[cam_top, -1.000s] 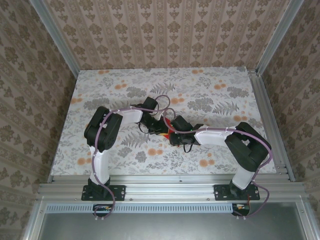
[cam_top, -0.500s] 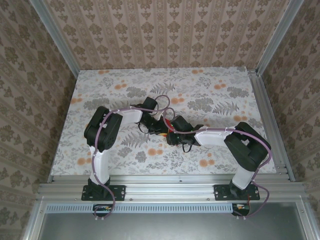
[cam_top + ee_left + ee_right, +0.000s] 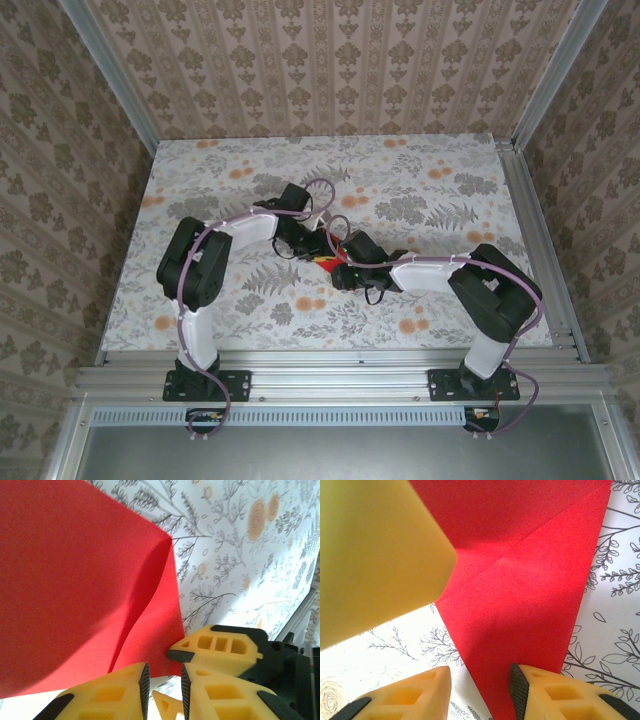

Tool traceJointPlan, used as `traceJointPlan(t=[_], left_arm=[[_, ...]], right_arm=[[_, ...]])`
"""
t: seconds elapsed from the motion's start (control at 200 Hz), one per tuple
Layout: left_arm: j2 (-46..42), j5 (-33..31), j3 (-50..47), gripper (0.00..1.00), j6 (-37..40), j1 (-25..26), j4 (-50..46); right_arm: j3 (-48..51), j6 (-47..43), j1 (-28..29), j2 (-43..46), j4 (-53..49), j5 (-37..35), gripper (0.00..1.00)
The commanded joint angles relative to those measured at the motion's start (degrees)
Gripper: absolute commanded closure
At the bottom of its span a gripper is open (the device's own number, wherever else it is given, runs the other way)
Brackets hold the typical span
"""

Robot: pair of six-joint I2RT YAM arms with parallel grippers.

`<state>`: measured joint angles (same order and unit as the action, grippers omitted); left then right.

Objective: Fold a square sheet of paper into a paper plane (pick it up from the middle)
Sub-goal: Fourth fold the wing at the center of the table.

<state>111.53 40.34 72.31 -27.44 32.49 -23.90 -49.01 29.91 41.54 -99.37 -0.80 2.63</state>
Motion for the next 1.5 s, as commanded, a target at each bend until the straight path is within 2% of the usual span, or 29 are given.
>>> traceJointPlan(t=[0.0,0.215,0.43,1.065,1.495], left_arm=[[-1.8,1.4,1.8,0.73,-0.9,0.1,-1.4],[-1.1,1.6,2.3,0.73,-0.7,1.6,-1.8],[1.5,1.8,1.1,0.79,-0.4,2.6,-1.6],[7.6,-3.1,0.8,0.84,4.0,2.9,-4.5],[13.8,-16.5,3.9,0.85,9.7,4.8,-14.4]], right_arm=[[2.5,-1.2,-0.4,-2.2,-4.3,1.2,0.58],[2.8,-1.4,-0.5,-2.0,-4.2,1.5,0.57],[3.2,-1.3,-0.6,-1.1,-4.3,1.3,0.57],[3.3,-0.7,-0.8,-0.4,-4.0,1.7,0.57],[4.5,-0.2,-1.8,1.2,-2.8,3.8,0.57]])
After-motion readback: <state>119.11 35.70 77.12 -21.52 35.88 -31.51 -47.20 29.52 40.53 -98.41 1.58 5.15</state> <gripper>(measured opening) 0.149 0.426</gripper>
